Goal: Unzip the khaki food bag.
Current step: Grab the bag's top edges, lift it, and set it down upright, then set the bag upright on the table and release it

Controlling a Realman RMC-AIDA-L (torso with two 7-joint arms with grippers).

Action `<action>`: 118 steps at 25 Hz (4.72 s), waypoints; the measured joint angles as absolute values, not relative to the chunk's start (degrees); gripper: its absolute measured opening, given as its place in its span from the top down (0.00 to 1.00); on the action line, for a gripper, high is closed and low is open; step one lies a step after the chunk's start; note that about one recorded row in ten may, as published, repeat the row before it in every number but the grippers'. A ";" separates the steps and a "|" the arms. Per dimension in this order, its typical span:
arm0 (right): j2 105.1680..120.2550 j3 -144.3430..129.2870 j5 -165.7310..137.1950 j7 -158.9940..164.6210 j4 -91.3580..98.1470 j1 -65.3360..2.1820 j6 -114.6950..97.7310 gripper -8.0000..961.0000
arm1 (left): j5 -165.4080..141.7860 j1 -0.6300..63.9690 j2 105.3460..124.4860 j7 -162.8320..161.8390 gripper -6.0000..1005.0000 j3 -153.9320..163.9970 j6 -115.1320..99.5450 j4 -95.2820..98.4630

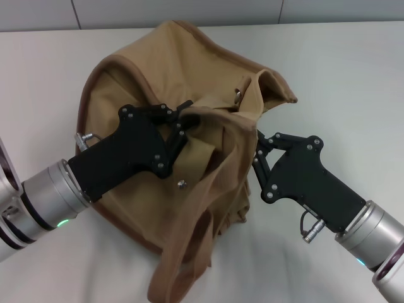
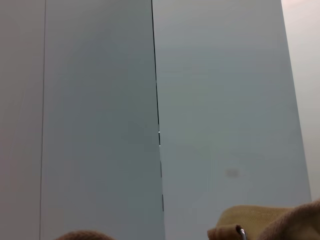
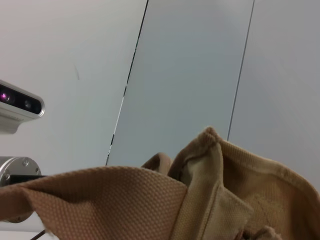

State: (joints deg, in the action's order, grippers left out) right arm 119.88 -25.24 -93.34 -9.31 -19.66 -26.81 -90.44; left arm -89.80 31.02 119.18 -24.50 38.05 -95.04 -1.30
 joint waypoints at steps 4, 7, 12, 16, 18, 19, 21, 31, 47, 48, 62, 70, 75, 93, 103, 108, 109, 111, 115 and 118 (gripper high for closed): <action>119.88 -25.22 -93.34 -9.31 -19.68 -26.73 -90.43 0.98 | -89.70 30.94 119.18 -24.56 0.92 37.11 -95.42 -1.78; 119.88 -25.21 -93.34 -9.31 -19.62 -26.41 -90.13 0.98 | -89.63 30.97 119.18 -24.47 0.92 32.81 -95.79 -3.91; 119.88 -25.22 -93.34 -9.34 -19.15 -25.48 -90.52 0.97 | -89.60 31.04 119.18 -24.24 0.92 27.31 -96.31 -6.20; 119.88 -25.17 -93.14 -9.33 -18.47 -24.57 -90.70 0.95 | -89.60 29.64 119.19 -24.21 0.92 21.06 -98.53 -6.96; 119.88 -24.71 -93.03 -9.25 -18.07 -23.82 -90.70 0.94 | -89.59 28.62 119.19 -24.37 0.92 18.23 -99.73 -6.96; 119.88 -24.71 -93.03 -9.25 -18.07 -23.82 -90.70 0.94 | -89.54 27.67 119.18 -24.58 0.92 16.13 -100.60 -6.96; 119.88 -24.42 -92.98 -9.23 -17.83 -23.40 -90.68 0.93 | -89.47 26.08 119.17 -24.86 0.91 12.83 -101.83 -6.94; 119.88 -23.74 -92.98 -9.23 -17.53 -23.33 -90.14 0.89 | -89.60 22.82 119.08 -28.71 0.91 7.71 -103.11 -6.49; 119.45 -19.60 -93.35 3.44 -10.72 -22.75 -85.57 0.73 | -89.76 21.29 119.08 -28.71 0.91 8.38 -102.26 -6.48; 119.39 -20.13 -94.02 6.65 -9.04 -23.24 -84.49 0.71 | -89.77 21.25 119.09 -28.71 0.91 8.37 -102.22 -6.49; 119.56 -21.40 -107.54 32.57 3.75 -29.91 -78.52 0.60 | -89.87 20.51 119.16 -28.74 0.91 8.73 -100.95 -6.94; 119.63 -21.96 -107.59 31.67 3.05 -32.72 -75.66 0.91 | -89.93 20.52 119.18 -28.74 0.90 10.04 -100.71 -7.15; 119.62 -23.37 -107.67 32.05 2.84 -34.22 -74.30 0.95 | -89.96 20.67 119.18 -28.74 0.90 10.12 -100.58 -7.30; 119.60 -23.08 -107.57 29.69 3.39 -35.64 -72.45 0.63 | -90.00 20.84 119.18 -28.74 0.90 10.11 -99.93 -7.29; 119.64 -23.22 -107.48 27.95 3.39 -35.47 -74.98 0.59 | -89.82 21.00 119.18 -28.74 0.90 9.85 -98.84 -7.38; 119.64 -23.29 -107.39 27.92 3.22 -35.87 -74.93 0.59 | -89.66 21.02 119.18 -28.74 0.89 9.75 -98.83 -7.39; 119.64 -23.29 -107.38 27.92 3.19 -35.99 -74.78 0.59 | -89.63 21.04 119.18 -28.74 0.89 9.72 -98.83 -7.39; 119.65 -23.27 -107.37 27.90 3.17 -36.28 -73.62 0.60 | -89.59 21.10 119.18 -28.74 0.89 9.69 -98.83 -7.39; 119.74 -23.33 -107.43 27.87 2.92 -36.99 -71.80 0.60 | -89.56 21.16 119.18 -28.74 0.89 9.63 -98.79 -7.38; 119.76 -23.29 -107.53 27.21 2.50 -37.18 -71.53 0.67 | -89.56 21.18 119.18 -28.74 0.89 9.57 -98.78 -7.38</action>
State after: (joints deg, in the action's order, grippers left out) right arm 119.76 -23.29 -107.53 27.21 2.50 -37.18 -71.53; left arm -89.56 21.18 119.18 -28.74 9.57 -98.78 -7.38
